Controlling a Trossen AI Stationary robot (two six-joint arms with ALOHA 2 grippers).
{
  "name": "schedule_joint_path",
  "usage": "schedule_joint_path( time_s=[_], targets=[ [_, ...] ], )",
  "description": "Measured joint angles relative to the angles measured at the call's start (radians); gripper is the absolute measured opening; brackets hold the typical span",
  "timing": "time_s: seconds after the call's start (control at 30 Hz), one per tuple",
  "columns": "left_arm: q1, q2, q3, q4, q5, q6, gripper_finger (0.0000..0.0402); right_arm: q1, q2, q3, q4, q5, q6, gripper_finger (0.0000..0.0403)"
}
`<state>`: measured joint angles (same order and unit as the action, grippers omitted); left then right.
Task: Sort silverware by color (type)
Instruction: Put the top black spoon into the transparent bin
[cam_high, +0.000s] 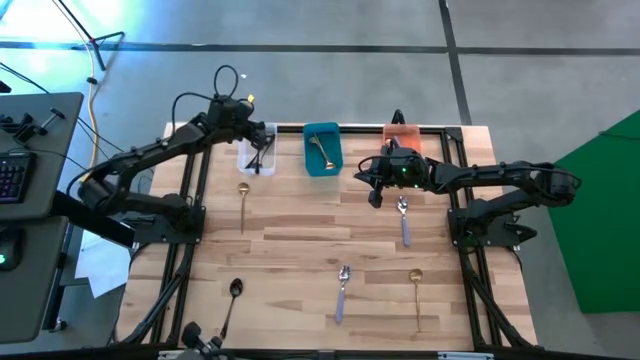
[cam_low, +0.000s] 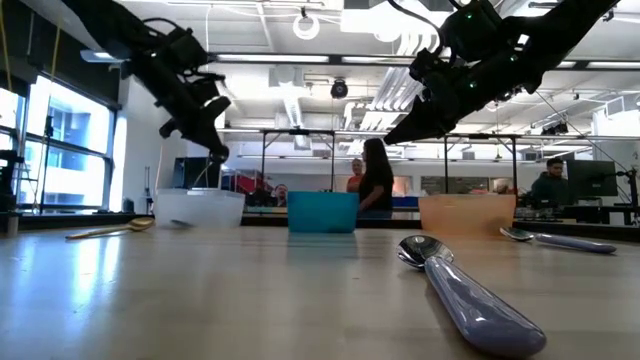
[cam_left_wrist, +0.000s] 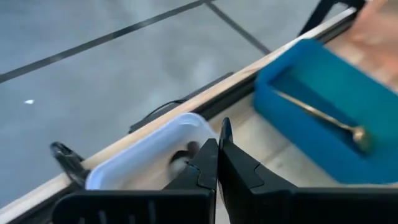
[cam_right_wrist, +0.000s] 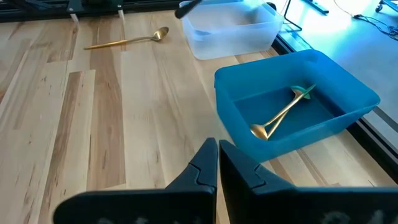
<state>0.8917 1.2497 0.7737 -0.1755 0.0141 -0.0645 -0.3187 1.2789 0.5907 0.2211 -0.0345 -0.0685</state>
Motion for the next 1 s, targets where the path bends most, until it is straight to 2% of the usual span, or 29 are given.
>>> schedule_joint_path(
  time_s=[0.37,0.7,1.0],
  targets=[
    [0.045,0.143,0.024,0.081,-0.01,0.081,0.0,0.0,0.0,0.0,0.0,0.0,0.0,0.0],
    [0.045,0.166,0.177,-0.04,-0.027,0.127,0.0,0.0,0.0,0.0,0.0,0.0,-0.002,0.0],
    [0.045,0.216,0.182,-0.116,-0.057,0.148,0.0,0.0,0.0,0.0,0.0,0.0,-0.011,0.0]
  ],
)
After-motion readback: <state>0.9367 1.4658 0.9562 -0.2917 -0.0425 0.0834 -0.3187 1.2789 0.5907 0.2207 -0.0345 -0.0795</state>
